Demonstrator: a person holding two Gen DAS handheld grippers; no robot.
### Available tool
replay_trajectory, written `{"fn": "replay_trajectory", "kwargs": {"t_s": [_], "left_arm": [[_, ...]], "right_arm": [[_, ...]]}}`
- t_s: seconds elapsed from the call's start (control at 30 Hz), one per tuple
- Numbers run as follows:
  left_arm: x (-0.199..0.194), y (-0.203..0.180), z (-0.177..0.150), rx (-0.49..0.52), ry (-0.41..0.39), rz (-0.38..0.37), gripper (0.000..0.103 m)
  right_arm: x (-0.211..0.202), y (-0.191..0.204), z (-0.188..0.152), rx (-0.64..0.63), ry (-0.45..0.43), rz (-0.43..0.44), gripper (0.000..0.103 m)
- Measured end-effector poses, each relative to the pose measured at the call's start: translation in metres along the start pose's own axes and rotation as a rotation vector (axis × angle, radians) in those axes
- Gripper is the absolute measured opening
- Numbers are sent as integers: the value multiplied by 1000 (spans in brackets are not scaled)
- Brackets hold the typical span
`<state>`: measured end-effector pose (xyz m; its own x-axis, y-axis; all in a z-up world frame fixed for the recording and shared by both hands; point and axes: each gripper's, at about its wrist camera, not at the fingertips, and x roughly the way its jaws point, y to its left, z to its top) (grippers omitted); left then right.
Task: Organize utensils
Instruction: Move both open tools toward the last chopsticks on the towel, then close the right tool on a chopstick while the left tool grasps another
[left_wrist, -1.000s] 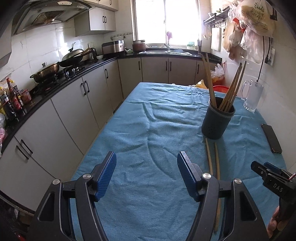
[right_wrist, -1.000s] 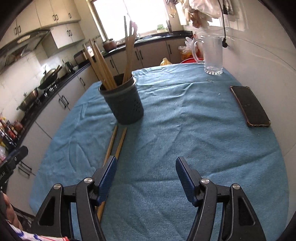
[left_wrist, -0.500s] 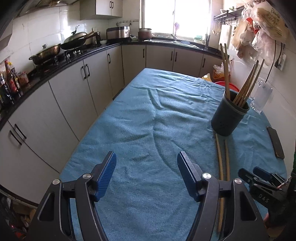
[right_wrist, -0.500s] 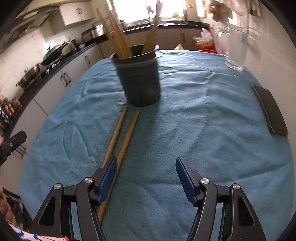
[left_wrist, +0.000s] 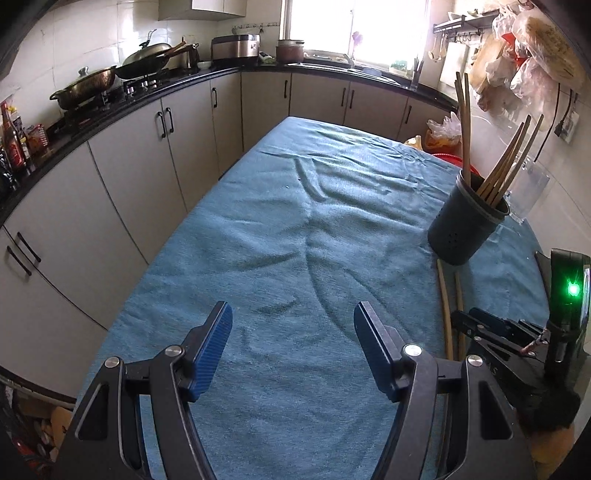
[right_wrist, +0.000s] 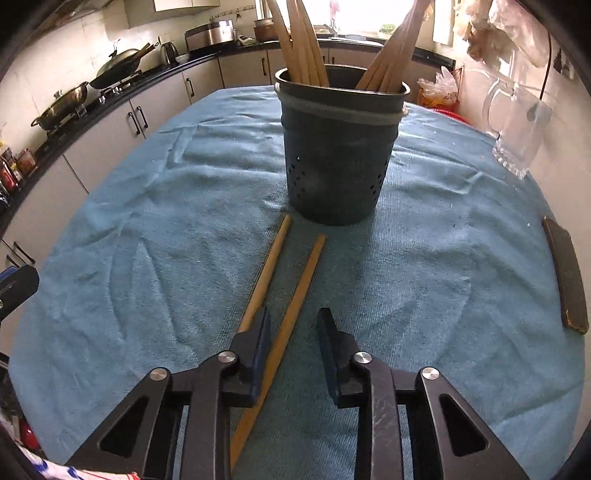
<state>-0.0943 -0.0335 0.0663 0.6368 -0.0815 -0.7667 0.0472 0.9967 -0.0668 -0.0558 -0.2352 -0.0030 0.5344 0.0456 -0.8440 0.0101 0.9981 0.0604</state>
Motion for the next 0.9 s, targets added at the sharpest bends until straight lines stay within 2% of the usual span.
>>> {"fn": "replay_trajectory", "kwargs": {"t_s": [0.07,0.2,0.37,0.57,0.73,0.83,0.9], "left_arm": [[2,-5,1,13,6,-5,67],[2,-16,2,35,18,-38,67],[8,-43,-1,85,74,-115,67],[17,-90,-8,210,108,-187,67],[38,-120,-14,306,142,-173,67],[53,-130,-19,336,192,-175,53],[61,-136,-22,350,226,-183,32]], "right_arm": [[-1,-3,0,1,2,-4,14],[-5,-19,-4,28,7,-8,13],[-15,-47,-16,90,5,-11,13],[-29,-72,-31,123,3,-24,13],[-36,-81,-40,125,-1,-18,13],[-38,-84,-44,125,-4,-12,13],[-39,-85,-46,126,-6,-8,13]]}}
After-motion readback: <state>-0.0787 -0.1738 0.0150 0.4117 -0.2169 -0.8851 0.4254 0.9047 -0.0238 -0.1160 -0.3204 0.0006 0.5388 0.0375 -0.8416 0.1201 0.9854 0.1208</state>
